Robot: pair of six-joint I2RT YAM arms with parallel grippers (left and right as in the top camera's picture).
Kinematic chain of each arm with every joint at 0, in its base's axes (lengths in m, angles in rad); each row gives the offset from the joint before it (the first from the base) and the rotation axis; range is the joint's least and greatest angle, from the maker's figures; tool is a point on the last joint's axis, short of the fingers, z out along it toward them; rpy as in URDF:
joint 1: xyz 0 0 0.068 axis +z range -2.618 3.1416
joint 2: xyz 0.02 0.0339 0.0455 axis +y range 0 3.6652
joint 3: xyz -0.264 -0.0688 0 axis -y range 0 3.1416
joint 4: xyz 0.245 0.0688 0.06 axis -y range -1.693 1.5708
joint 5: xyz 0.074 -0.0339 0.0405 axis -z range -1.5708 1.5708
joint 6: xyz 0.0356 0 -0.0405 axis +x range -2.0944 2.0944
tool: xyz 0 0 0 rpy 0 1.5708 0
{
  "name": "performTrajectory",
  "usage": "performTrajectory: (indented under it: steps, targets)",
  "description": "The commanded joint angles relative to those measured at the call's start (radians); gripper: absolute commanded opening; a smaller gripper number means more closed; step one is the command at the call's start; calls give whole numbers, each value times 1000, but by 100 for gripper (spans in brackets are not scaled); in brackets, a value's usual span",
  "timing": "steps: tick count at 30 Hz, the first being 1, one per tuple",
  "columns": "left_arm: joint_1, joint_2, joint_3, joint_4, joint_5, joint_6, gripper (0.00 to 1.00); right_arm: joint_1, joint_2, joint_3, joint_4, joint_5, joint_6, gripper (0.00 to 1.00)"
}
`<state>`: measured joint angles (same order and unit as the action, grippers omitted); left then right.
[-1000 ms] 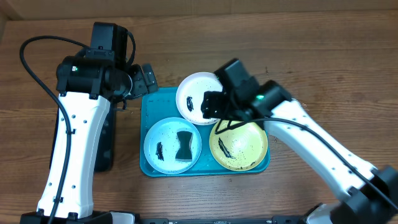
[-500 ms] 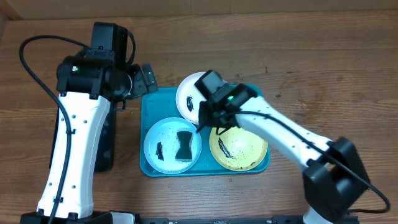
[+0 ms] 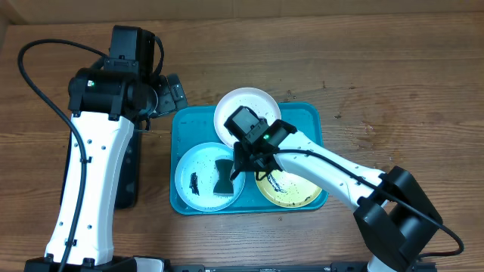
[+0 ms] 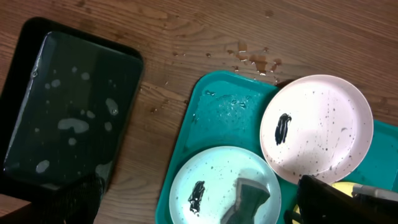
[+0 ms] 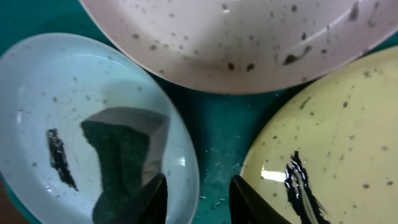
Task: Clean dirty plates on tray and stack at the side
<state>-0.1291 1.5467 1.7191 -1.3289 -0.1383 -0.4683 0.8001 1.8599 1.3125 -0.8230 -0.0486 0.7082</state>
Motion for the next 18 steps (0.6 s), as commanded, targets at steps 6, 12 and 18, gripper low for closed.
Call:
performTrajectory:
  steps: [6, 12, 18]
  targets:
    - [-2, 3, 2, 2, 130, 11, 100, 7, 0, -51, 50, -95, 19, 29]
    - [-2, 3, 2, -2, 187, 11, 100, 14, 0, -51, 72, -87, 19, 29]
    - [-2, 4, -25, -11, 188, 11, 100, 14, 2, -76, 86, -82, 49, 29]
